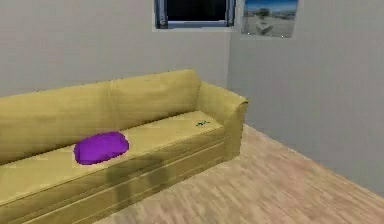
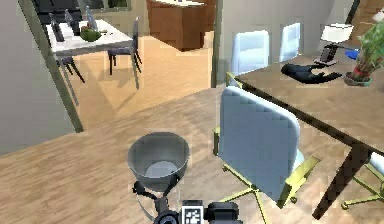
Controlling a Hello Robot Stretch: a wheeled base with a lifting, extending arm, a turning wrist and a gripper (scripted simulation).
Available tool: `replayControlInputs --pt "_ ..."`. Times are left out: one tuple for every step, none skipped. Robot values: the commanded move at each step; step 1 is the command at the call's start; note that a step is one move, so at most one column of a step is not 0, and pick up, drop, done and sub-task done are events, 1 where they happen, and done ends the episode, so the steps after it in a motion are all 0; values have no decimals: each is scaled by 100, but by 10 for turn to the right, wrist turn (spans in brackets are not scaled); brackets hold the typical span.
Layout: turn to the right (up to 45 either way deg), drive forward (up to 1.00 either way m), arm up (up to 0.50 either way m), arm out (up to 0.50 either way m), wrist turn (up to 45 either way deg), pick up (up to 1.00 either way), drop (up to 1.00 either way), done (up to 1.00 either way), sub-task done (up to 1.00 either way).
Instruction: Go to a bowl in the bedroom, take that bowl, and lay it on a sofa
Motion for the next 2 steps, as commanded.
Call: replayControlInputs --pt "0 80 0 0 0 0 0 0 0" --pt "-450 0 0 0 0 0 0 0 0"
